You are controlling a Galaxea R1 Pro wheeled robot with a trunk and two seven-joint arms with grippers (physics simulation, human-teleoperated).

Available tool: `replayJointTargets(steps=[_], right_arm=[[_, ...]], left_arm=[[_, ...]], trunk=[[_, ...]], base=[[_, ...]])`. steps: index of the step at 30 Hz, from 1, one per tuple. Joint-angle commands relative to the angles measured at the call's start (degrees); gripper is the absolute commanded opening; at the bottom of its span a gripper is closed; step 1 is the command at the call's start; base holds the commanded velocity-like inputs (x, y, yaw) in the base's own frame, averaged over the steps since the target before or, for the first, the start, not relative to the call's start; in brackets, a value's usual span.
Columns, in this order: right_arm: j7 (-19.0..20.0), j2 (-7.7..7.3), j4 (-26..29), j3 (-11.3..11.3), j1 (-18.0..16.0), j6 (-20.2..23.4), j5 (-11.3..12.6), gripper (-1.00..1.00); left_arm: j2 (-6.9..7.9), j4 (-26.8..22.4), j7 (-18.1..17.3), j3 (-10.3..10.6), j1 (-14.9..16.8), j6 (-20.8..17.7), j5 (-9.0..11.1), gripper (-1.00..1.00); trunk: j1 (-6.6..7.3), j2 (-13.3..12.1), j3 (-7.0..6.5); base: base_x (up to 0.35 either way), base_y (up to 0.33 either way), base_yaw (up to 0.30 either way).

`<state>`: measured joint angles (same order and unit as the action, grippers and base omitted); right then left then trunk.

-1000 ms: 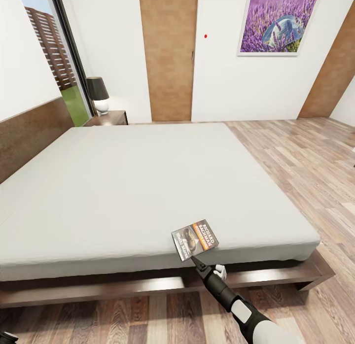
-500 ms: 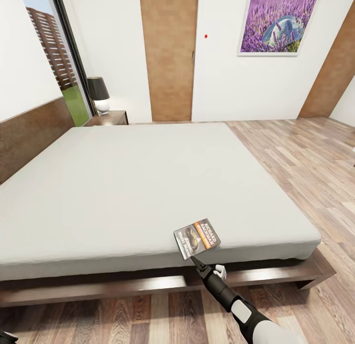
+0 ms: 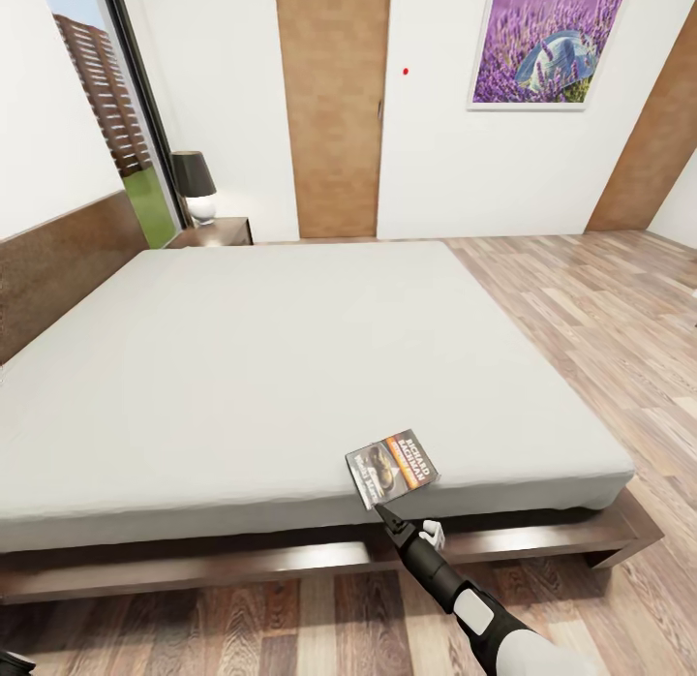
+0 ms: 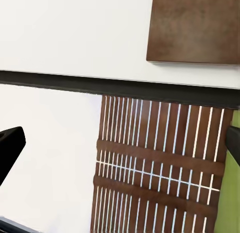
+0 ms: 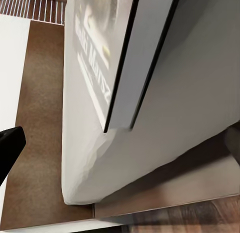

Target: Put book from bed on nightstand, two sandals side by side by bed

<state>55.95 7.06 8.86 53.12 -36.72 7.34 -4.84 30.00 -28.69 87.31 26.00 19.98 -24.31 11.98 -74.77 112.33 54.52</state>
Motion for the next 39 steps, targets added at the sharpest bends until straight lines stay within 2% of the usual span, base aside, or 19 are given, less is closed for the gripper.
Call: replayJointTargets(steps=[1,31,39], right_arm=[[0.2,0.06,0.2,0.5,0.0,0.5,-0.5,1.0],[0.2,0.08,0.5,0.4,0.0,0.4,-0.4,1.0],[-0.2,0.13,0.4,0.5,0.0,-1.4,-0.4,1.0]], left_arm=[[0.09,-0.1,0.2,0.5,0.1,-0.6,0.6,1.0],[0.06,-0.1,-0.6,0.5,0.1,-0.6,0.5,1.0],[0.06,-0.1,-0.6,0.5,0.1,-0.6,0.5,1.0]], trunk=[[0.01,0.0,0.05],[0.01,0.0,0.05],[0.01,0.0,0.05]], base=[[0.0,0.156,0.0],[0.0,0.041,0.0],[0.0,0.004,0.0]])
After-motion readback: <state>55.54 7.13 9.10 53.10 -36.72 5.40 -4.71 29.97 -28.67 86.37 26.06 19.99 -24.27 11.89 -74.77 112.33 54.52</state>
